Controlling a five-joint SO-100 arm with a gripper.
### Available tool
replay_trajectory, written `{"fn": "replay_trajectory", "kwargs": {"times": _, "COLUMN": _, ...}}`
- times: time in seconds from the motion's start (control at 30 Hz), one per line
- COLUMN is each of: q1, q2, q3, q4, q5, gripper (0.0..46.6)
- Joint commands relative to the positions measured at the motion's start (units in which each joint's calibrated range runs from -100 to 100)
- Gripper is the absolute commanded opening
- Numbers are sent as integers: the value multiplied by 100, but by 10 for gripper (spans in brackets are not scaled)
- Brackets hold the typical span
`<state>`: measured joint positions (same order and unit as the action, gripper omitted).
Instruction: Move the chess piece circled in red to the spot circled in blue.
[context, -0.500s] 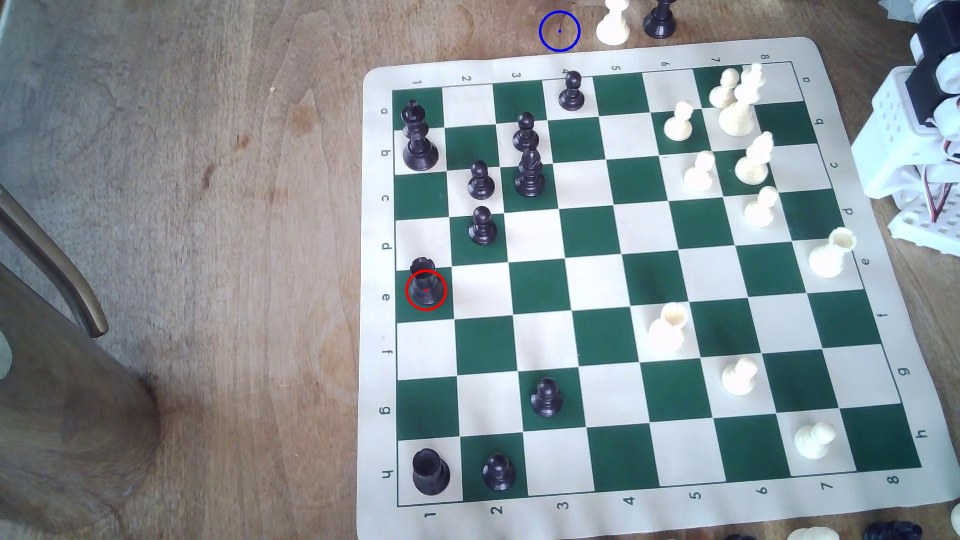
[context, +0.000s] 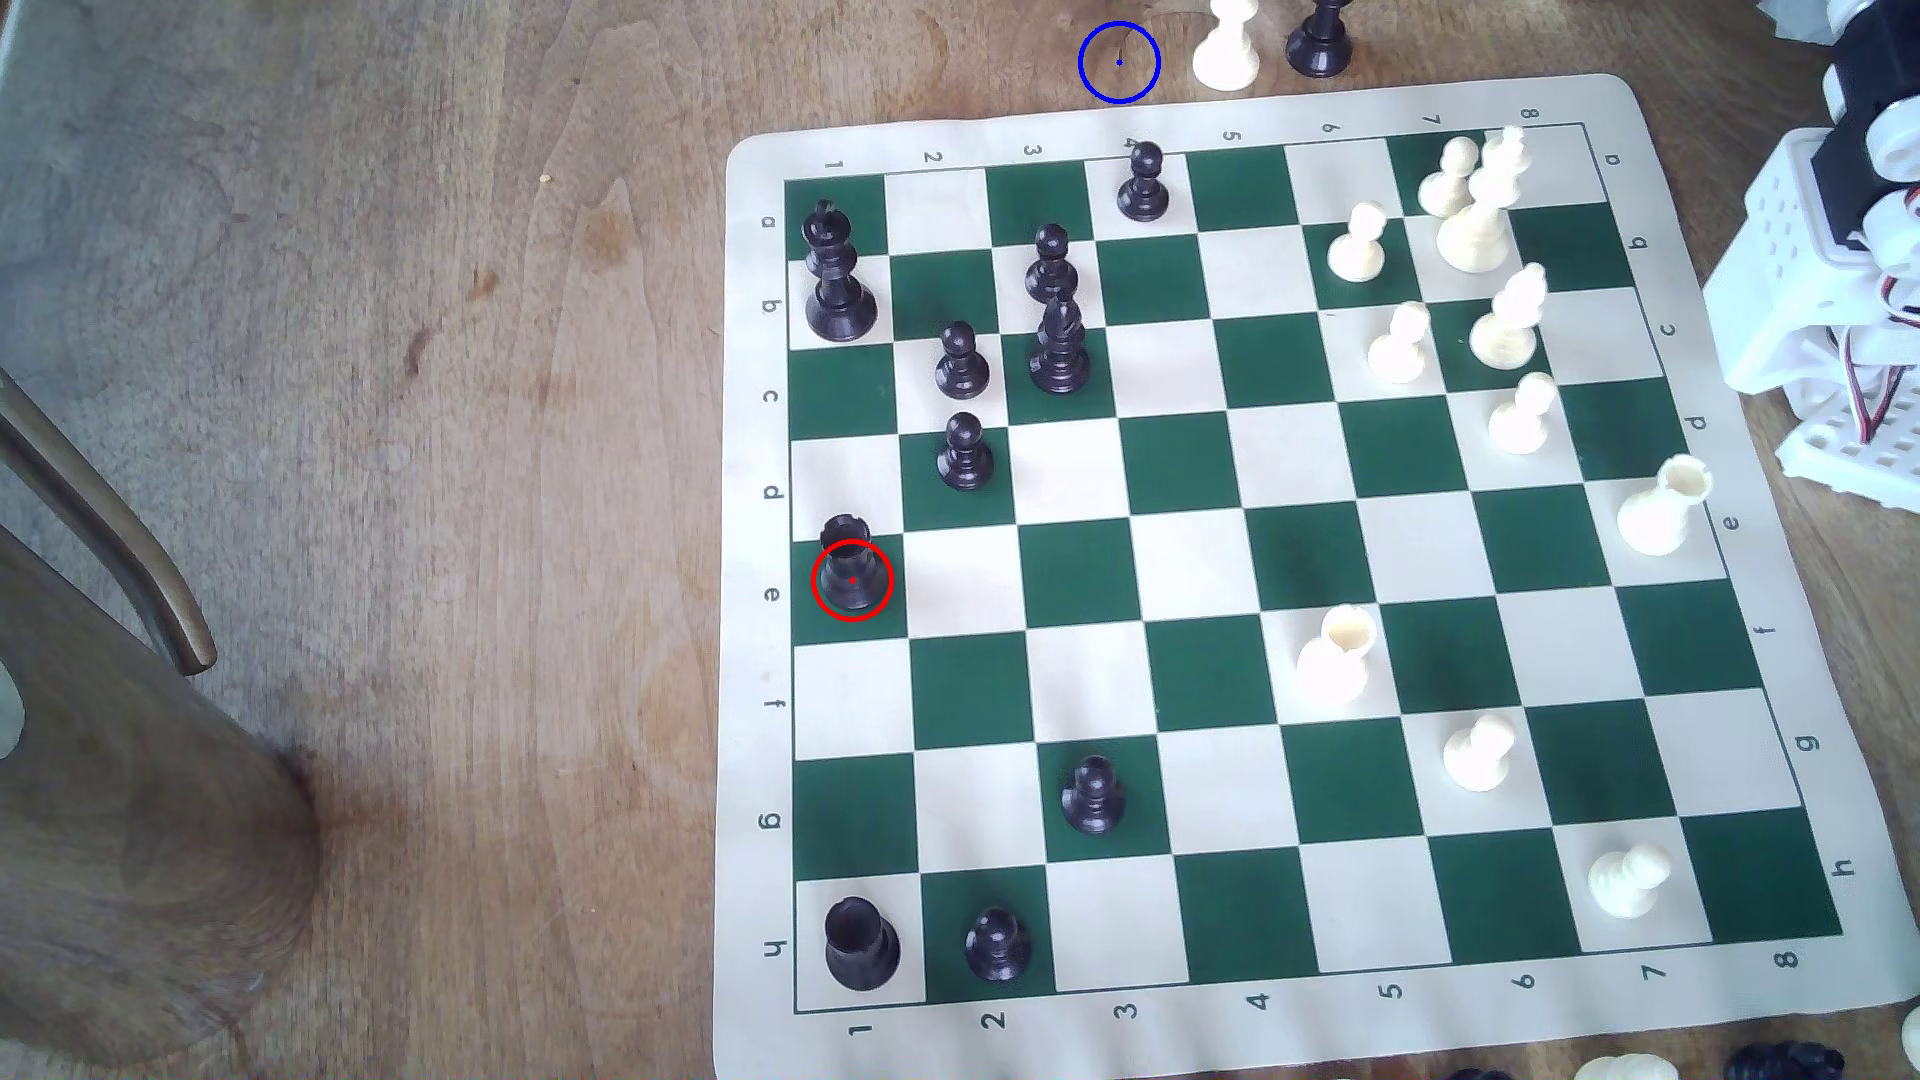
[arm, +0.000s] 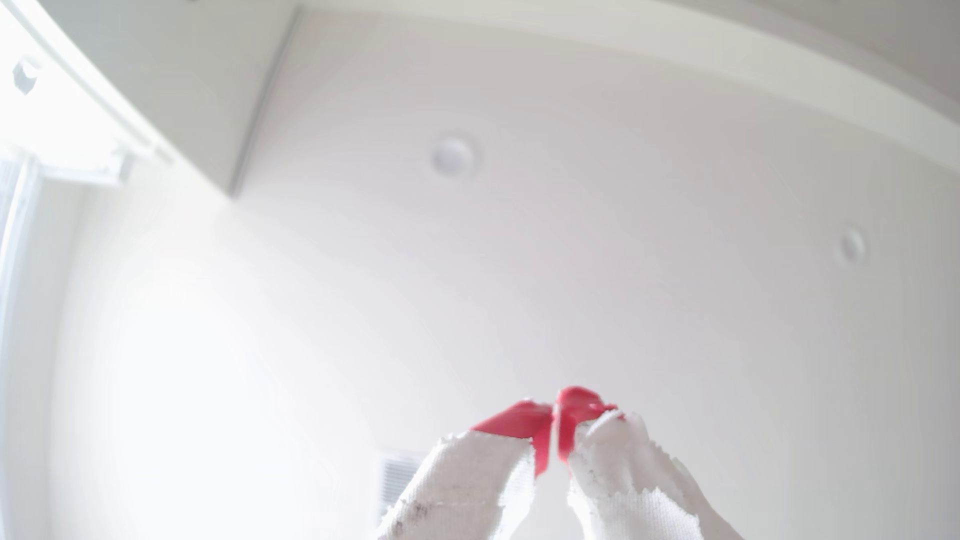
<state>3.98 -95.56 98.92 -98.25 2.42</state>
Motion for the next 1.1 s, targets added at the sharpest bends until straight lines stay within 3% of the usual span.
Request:
{"fn": "replay_trajectory", "kwargs": {"times": 0.0, "q1": -89, "q2": 473, "q3": 99, "q4": -143, "q5": 15, "gripper": 1}}
{"fn": "replay_trajectory", "kwargs": {"times": 0.73, "q1": -316, "q2": 1542, "q3": 99, "q4": -126, "q5": 15, "gripper": 2}}
{"fn": "replay_trajectory", "kwargs": {"times": 0.9, "q1": -668, "q2": 2043, "q3": 99, "q4": 1127, "q5": 10, "gripper": 2}}
{"fn": "replay_trajectory", "kwargs": {"times": 1.07, "q1": -676, "q2": 2026, "q3": 99, "q4": 2224, "q5": 15, "gripper": 2}}
